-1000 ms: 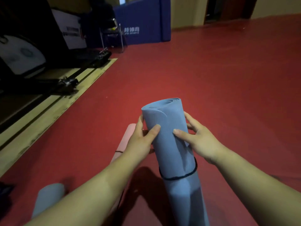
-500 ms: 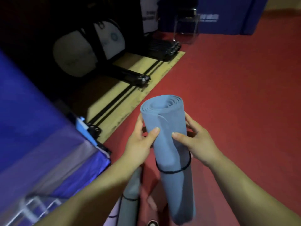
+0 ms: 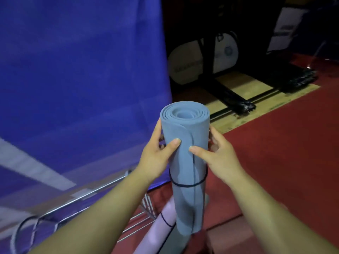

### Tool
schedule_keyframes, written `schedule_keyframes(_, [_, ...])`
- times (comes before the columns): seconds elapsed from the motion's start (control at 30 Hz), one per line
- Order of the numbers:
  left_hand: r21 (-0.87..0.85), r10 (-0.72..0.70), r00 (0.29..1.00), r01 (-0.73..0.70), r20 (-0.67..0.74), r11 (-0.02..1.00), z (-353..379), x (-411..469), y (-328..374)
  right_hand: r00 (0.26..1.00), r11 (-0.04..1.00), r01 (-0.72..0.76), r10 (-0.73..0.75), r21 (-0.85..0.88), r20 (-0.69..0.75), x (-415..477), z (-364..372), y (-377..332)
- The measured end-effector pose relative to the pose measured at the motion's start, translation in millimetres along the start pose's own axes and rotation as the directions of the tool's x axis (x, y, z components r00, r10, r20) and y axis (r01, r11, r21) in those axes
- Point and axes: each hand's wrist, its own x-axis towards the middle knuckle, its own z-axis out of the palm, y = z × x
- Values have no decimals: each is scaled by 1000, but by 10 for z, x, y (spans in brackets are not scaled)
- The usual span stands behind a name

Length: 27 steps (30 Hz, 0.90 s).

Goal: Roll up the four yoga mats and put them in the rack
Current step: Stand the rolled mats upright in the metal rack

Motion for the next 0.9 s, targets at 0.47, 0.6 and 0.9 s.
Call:
schedule_keyframes(0.47, [183, 3, 910, 80, -414, 980, -1559, -666, 339, 943, 992, -34, -8, 122, 333, 296, 1759, -307])
schedule_keyframes(0.6, [210, 17, 890, 89, -456, 974, -1973, -760, 415, 927, 989, -33, -25, 147, 374, 340, 2215, -408])
schedule_keyframes(0.9, [289, 123, 893, 8, -434, 957, -2935, -762, 489, 917, 985, 59, -118, 163, 380, 487, 3175, -610])
